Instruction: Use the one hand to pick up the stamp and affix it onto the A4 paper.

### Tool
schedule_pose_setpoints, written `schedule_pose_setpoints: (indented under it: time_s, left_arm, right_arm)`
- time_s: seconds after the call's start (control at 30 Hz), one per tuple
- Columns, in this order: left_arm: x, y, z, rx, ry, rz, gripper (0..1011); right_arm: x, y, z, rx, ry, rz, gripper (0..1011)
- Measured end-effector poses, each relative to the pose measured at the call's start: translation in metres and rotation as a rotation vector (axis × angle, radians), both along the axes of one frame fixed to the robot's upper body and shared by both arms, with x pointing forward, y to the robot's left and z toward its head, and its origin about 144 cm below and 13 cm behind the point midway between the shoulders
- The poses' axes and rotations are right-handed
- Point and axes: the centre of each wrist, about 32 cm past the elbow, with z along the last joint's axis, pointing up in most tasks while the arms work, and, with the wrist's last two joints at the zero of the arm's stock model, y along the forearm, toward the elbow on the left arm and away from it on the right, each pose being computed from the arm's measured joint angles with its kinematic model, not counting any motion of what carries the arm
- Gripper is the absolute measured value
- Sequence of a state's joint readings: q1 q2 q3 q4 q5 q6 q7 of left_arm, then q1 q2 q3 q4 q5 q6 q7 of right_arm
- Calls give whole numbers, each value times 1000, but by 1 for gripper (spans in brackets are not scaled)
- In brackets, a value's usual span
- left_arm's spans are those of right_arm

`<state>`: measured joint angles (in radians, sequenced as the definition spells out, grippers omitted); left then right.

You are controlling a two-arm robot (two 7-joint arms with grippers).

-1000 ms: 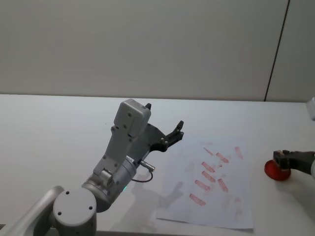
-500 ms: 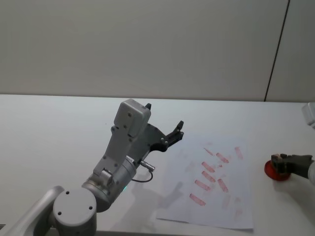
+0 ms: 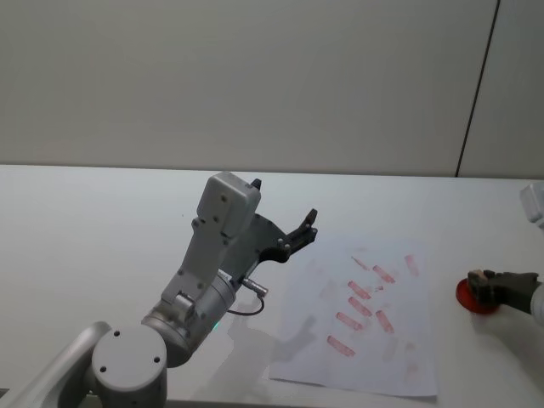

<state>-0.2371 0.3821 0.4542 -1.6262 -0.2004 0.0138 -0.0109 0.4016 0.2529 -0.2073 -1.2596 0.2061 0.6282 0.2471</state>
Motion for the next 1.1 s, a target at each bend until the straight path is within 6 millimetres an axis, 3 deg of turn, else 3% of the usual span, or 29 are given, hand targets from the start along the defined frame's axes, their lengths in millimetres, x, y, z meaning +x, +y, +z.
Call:
schedule_pose_setpoints:
  time_s: [0.53,1.1]
  left_arm:
    - [0,0,0,0,0,0,1002]
    - [0,0,0,0,0,0,1002]
  right_arm:
    - [0,1,3,-9,-58,21,224]
    - [12,7,38,-16,-195,148,224]
